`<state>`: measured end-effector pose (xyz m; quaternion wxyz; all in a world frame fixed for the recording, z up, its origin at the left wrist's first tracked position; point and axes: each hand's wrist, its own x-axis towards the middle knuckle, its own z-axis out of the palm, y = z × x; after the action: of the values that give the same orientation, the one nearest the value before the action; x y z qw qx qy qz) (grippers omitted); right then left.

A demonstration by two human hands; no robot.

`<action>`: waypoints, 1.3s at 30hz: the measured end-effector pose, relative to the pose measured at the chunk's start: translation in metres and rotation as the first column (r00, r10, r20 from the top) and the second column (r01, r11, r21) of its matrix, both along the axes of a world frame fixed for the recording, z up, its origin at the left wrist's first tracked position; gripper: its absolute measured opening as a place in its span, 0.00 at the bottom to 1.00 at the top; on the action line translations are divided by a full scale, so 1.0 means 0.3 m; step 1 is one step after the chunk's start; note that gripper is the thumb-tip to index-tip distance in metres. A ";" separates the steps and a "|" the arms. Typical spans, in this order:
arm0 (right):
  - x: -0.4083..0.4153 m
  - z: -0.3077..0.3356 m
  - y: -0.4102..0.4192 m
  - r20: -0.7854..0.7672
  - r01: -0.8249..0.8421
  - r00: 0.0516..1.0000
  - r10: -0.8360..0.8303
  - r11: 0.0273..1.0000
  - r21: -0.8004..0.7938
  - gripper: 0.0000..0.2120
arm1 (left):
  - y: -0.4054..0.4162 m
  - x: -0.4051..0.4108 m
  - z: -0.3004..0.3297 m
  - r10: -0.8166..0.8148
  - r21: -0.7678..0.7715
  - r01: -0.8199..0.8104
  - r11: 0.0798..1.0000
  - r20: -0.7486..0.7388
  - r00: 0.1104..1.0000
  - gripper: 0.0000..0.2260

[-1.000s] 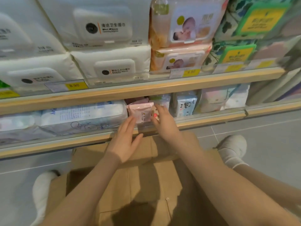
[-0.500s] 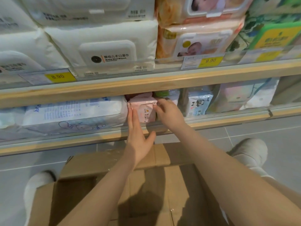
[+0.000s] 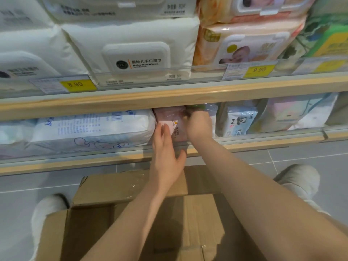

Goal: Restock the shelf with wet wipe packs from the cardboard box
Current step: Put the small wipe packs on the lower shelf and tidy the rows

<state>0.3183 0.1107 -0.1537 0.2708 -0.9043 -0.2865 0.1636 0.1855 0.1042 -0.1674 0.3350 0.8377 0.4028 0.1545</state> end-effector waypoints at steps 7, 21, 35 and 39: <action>0.039 -0.018 -0.146 0.017 -0.138 0.990 0.138 0.964 0.229 0.10 | 0.025 0.020 -0.026 -0.095 0.082 0.101 0.992 -0.068 0.993 0.29; 0.073 -0.012 -0.195 0.207 -0.168 0.971 0.122 0.960 0.224 0.11 | -0.010 0.130 -0.012 -0.303 -0.162 0.290 0.943 -0.063 0.951 0.34; 0.121 -0.108 -0.215 -0.220 0.070 0.973 -0.066 0.997 0.013 0.19 | 0.010 0.269 -0.023 -0.056 -0.381 0.063 0.922 0.031 0.998 0.20; 0.126 -0.109 -0.217 -0.194 0.077 0.978 -0.081 0.997 -0.031 0.22 | 0.008 0.275 -0.025 -0.067 -0.393 0.074 0.917 0.030 0.997 0.19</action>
<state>0.3562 0.0456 -0.1863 0.2931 -0.8977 -0.2205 0.2439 0.2680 0.1065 -0.1750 0.5050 0.7659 0.3926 0.0648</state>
